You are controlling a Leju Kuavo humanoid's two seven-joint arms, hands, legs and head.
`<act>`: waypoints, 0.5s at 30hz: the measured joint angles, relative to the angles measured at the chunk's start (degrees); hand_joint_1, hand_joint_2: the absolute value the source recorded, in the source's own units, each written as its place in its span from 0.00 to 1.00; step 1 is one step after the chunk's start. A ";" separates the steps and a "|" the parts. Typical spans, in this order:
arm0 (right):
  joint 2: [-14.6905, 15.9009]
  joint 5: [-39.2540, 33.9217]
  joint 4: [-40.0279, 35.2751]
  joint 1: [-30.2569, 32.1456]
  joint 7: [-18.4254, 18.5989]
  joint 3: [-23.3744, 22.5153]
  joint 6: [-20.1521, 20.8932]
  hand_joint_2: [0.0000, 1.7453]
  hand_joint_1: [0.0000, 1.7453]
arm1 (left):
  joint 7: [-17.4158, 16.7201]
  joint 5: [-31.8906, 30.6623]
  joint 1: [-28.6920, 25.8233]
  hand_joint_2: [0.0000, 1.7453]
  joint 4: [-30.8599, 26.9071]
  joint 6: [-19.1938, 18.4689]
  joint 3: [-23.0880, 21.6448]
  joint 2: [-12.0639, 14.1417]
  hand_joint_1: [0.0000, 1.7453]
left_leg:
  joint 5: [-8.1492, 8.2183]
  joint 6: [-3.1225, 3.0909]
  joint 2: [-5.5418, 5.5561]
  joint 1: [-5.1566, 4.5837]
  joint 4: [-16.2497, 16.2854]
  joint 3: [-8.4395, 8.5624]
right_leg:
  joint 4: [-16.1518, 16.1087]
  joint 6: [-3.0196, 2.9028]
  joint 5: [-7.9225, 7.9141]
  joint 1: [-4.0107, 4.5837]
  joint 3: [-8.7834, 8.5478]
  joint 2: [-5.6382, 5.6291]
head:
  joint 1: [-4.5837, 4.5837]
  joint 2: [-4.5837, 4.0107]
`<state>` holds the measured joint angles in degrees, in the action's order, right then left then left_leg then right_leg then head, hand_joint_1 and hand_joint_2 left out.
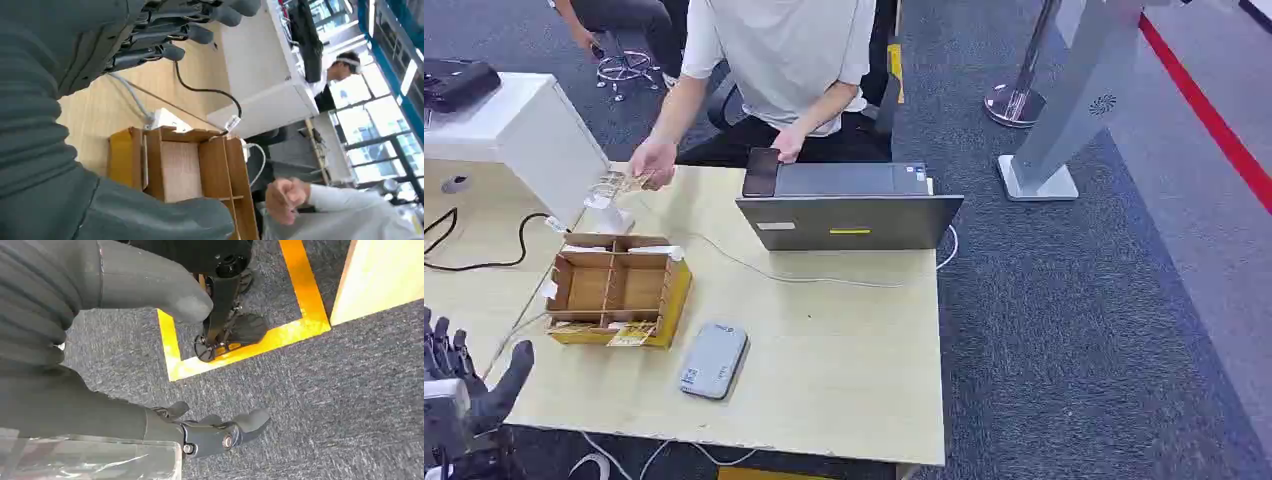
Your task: Pass the card to the sensor for recognition and then transmit it.
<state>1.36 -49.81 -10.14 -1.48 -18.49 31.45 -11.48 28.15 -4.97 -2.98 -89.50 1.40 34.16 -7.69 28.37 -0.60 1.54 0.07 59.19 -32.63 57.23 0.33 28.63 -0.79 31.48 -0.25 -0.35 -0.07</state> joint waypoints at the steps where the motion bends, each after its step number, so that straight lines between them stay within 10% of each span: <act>1: -0.04 0.00 0.00 -0.06 0.28 0.26 -0.04 1.00 0.00 | -0.80 -1.62 0.50 1.00 0.00 0.58 -0.89 0.59 0.00 | 0.00 0.00 0.00 0.00 0.00 0.00 | 0.00 0.00 0.00 0.00 0.00 0.00 | 0.00 0.00; 13: -0.66 0.02 0.02 -0.48 1.66 3.26 -0.33 1.00 0.00 | -10.27 -21.23 7.13 1.00 1.16 7.10 -10.88 7.55 0.00 | 0.00 0.00 -0.03 0.00 0.00 -0.02 | 0.00 0.00 -0.01 0.00 0.03 -0.04 | 0.02 0.00; 14: -0.70 0.02 0.02 -0.51 1.77 3.41 -0.35 1.00 0.00 | -10.99 -22.82 7.63 1.00 1.29 7.67 -11.60 8.06 1.00 | 0.00 0.00 -0.03 0.00 0.00 -0.02 | 0.00 0.00 -0.01 0.00 0.03 -0.04 | 0.02 0.00; 15: -0.83 0.02 0.02 -0.53 1.95 3.60 -0.35 1.00 0.00 | -11.75 -24.57 8.20 1.00 1.44 8.32 -12.38 8.56 1.00 | 0.00 0.00 -0.03 0.00 0.00 -0.03 | 0.00 0.00 -0.01 0.00 0.04 -0.04 | 0.00 0.00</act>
<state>0.53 -49.79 -10.12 -2.01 -16.54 35.06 -11.82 16.40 -29.54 5.22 -88.06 9.72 21.78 0.87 28.37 -0.60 1.50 0.08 59.19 -32.66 57.23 0.33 28.62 -0.79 31.52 -0.29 -0.35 -0.07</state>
